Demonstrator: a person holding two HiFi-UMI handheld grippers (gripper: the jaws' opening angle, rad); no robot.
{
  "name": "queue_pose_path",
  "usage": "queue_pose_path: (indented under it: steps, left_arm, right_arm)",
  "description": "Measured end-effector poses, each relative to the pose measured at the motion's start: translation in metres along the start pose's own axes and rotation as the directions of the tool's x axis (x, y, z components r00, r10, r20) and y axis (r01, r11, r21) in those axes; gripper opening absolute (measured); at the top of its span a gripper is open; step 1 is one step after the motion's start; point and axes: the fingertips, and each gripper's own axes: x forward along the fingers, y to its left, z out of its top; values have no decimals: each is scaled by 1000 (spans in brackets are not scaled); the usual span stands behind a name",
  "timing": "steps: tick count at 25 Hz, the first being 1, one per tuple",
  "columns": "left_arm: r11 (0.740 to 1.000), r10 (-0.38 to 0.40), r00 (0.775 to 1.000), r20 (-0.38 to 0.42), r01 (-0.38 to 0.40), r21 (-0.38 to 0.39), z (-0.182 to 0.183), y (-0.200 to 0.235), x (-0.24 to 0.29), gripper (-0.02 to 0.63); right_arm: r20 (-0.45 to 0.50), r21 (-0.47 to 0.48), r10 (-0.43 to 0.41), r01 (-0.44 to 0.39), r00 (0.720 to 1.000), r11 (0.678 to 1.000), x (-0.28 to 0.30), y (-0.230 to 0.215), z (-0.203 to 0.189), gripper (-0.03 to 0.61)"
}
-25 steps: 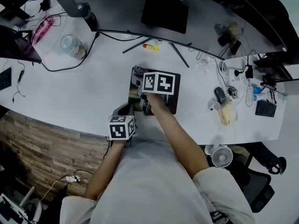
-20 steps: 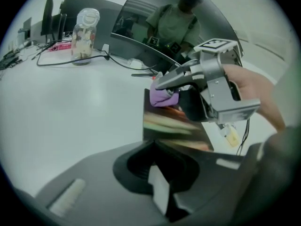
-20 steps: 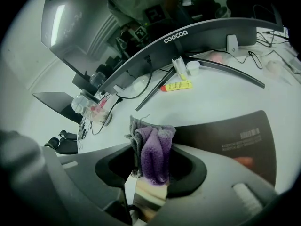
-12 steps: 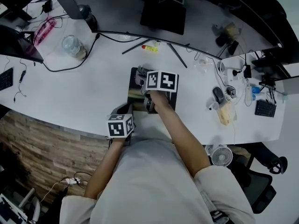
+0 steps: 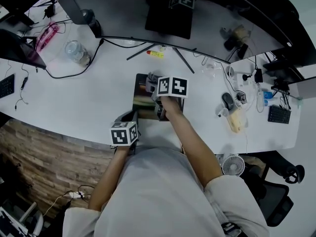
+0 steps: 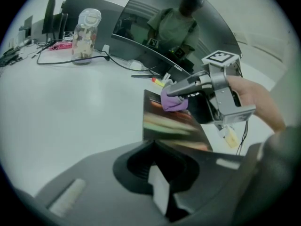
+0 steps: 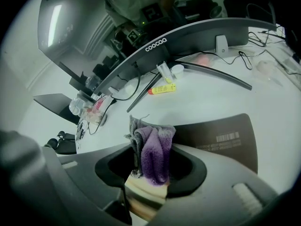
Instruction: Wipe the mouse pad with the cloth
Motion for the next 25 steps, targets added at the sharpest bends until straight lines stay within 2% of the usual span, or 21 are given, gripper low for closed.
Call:
queue_pose_path:
  steps: [5, 11, 25]
  left_arm:
    - [1000, 2, 1000, -3, -2, 2, 0, 1, 0, 0]
    - [999, 14, 1000, 2, -14, 41, -3, -3, -1, 0]
    - [998, 24, 1000, 12, -25, 54, -3, -4, -1, 0]
  right_arm:
    - [-1, -3, -8, 8, 1000, 1000, -5, -8, 0, 187]
    - [-3, 2, -21, 21, 1000, 1000, -13, -21, -2, 190]
    - [12, 10, -57, 57, 998, 998, -37, -58, -3, 190]
